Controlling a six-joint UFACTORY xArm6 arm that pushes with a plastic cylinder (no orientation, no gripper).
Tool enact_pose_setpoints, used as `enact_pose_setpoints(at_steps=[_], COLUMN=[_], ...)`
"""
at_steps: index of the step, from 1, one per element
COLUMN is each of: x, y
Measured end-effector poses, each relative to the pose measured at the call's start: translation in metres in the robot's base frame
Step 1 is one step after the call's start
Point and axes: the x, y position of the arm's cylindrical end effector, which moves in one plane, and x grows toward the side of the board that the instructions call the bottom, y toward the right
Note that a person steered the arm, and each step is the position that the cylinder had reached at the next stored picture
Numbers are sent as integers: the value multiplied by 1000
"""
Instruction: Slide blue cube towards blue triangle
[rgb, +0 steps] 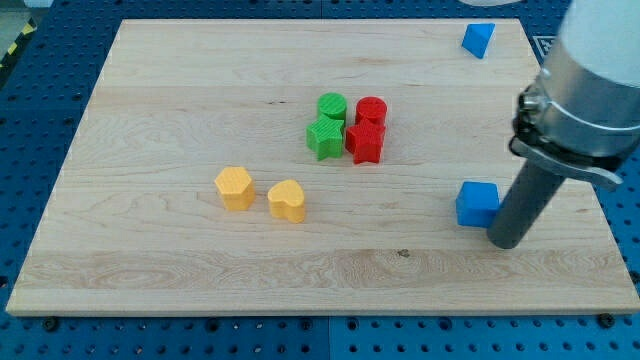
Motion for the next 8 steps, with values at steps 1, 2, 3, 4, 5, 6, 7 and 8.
enact_pose_setpoints(at_steps=[1,2,3,4,5,6,7,8], x=[0,0,0,0,1,-10,-15,-15], y=[7,10,20,20,-29,-67,-2,32])
